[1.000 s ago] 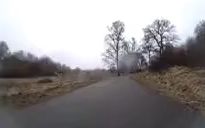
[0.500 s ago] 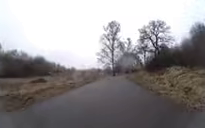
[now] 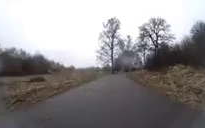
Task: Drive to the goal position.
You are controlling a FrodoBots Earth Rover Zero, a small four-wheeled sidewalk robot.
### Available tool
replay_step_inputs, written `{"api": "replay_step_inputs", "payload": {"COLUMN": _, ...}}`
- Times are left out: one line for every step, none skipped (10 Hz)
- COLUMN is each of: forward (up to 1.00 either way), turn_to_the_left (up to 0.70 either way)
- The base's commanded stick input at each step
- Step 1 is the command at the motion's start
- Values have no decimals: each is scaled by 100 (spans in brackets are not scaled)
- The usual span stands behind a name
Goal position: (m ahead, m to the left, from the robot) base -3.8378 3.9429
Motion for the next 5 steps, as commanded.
{"api": "replay_step_inputs", "payload": {"forward": 70, "turn_to_the_left": 0}}
{"api": "replay_step_inputs", "payload": {"forward": 70, "turn_to_the_left": 0}}
{"api": "replay_step_inputs", "payload": {"forward": 70, "turn_to_the_left": 0}}
{"api": "replay_step_inputs", "payload": {"forward": 70, "turn_to_the_left": 0}}
{"api": "replay_step_inputs", "payload": {"forward": 70, "turn_to_the_left": 0}}
